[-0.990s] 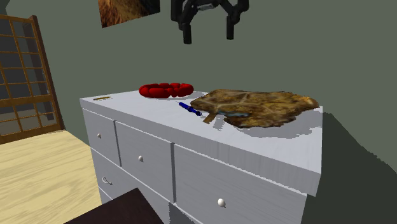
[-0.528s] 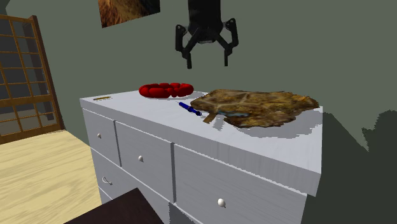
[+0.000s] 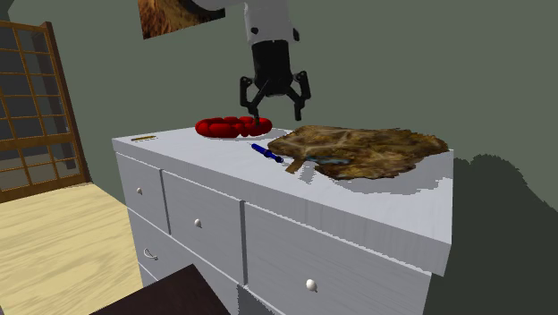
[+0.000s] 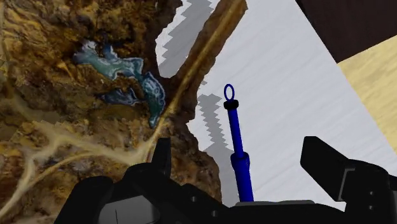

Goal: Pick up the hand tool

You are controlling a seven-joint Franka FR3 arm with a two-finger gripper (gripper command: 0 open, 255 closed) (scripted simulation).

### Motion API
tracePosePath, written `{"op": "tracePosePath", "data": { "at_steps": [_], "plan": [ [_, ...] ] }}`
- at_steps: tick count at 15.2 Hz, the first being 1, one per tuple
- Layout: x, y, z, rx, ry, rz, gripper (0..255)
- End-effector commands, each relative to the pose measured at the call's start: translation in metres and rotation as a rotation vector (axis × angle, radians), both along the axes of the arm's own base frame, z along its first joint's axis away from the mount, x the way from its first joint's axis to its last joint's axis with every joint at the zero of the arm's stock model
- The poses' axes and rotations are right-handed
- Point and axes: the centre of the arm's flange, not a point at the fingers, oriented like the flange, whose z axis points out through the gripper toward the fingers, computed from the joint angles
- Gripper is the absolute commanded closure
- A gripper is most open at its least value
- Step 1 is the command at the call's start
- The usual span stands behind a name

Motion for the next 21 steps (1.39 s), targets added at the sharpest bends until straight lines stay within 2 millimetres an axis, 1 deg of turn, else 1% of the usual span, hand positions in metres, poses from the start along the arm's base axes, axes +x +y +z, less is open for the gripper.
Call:
{"op": "tracePosePath", "data": {
  "at_steps": [1,3,4,10,11,13,14,21],
  "plan": [
    [0.002,0.022,-0.018,-0.015,0.001,0.101,0],
    [0.003,0.043,-0.036,-0.030,0.004,0.198,0],
    [0.003,0.045,-0.037,-0.031,0.004,0.206,0],
    [0.003,0.045,-0.069,-0.031,0.004,0.206,0],
    [0.003,0.045,-0.077,-0.031,0.004,0.206,0],
    [0.003,0.045,-0.077,-0.031,0.004,0.206,0],
    [0.003,0.045,-0.077,-0.031,0.004,0.206,255],
    [0.003,0.045,-0.077,-0.031,0.004,0.206,255]
  ]
}}
